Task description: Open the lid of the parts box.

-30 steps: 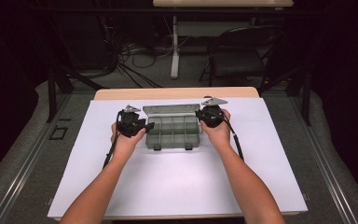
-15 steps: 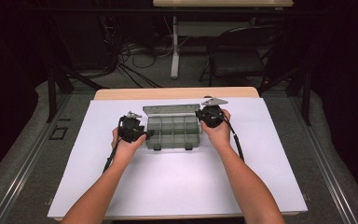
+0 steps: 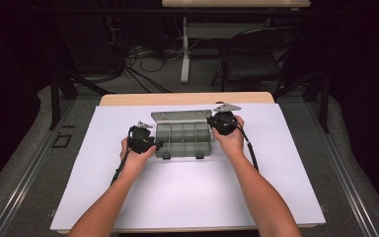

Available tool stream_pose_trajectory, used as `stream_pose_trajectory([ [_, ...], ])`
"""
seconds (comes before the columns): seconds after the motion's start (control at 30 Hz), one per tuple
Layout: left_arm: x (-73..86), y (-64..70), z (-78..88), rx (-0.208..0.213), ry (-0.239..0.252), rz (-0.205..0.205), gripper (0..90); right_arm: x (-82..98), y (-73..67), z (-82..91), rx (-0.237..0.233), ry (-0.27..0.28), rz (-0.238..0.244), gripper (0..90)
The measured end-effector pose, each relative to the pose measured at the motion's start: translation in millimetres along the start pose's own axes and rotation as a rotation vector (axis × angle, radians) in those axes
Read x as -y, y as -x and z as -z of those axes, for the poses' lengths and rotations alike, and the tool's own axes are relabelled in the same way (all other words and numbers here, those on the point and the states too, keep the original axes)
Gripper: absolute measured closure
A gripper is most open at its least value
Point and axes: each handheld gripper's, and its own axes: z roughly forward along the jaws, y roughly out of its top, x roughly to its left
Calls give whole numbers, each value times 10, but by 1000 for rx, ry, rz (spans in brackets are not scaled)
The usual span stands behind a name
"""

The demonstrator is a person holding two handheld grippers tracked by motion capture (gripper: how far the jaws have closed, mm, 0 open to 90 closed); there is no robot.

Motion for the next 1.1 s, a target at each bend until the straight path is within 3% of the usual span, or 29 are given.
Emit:
stream_pose_trajectory([
  [0.5, 40, 28, -90, -38, -24, -15, 655, 4, 6, -1, 1, 2, -12, 828],
  [1.1, 59, 82, -115, -82, -35, -28, 663, 2, -7, -7, 16, 3, -11, 834],
])
